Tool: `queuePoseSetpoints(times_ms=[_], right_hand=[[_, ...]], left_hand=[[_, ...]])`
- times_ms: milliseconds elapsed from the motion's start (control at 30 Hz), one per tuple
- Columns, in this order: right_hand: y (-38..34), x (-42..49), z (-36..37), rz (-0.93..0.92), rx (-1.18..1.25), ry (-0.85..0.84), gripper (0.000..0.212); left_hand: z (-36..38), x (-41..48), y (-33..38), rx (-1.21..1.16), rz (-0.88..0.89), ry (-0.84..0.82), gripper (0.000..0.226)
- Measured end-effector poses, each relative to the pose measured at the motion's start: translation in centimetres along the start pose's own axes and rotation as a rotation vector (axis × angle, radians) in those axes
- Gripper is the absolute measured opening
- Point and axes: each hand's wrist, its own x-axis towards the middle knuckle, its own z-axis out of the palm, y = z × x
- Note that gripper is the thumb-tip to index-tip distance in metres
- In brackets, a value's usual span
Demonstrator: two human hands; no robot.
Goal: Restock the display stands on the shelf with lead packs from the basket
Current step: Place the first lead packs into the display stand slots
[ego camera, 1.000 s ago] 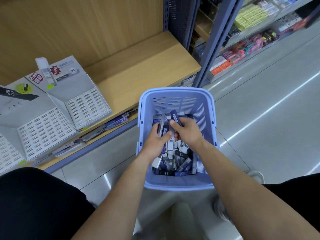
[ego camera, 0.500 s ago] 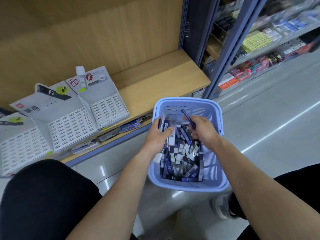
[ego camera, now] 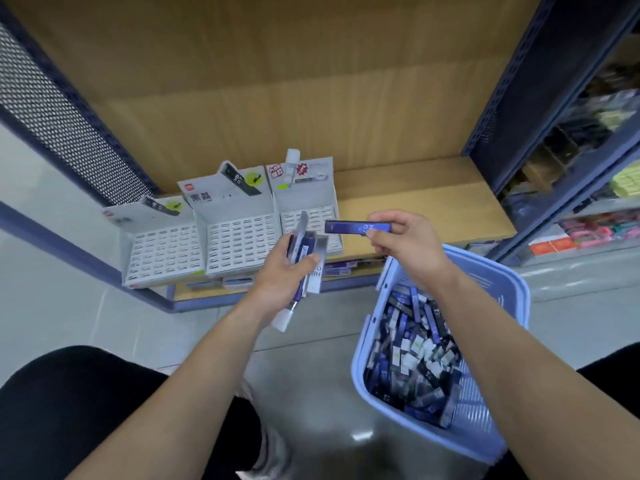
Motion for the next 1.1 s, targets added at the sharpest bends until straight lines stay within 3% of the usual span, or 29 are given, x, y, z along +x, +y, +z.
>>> queuePoseSetpoints(times_ms=[200, 433, 633, 767, 1100], right_hand=[[0.1, 3.3, 4.6, 0.046, 0.086, -0.097, 0.017], [1.5, 7.0, 10.8, 0.060, -0.017, -0.114, 0.018], [2.8, 10.5, 16.6, -0.024, -0.198, -0.124, 0.023], [4.2, 13.2, 20.5, -0.028, -0.264, -0.157, 0.015], [6.1, 18.7, 29.3, -0.278, -0.555, -0.197, 0.020]], left_hand=[[-6.6, 0.9, -0.9, 0.051, -0.011, 0.060, 0.018], [-13.2, 0.8, -1.5, 0.139, -0.064, 0.091, 0.024], [-19.1, 1.4, -1.1, 0.268, -0.055, 0.072, 0.034], [-22.6, 1.7, -2.1, 0.326, -0.085, 0.073, 0.033], [-26.8, 3.2, -4.7, 0.272, -0.131, 0.141, 0.035]])
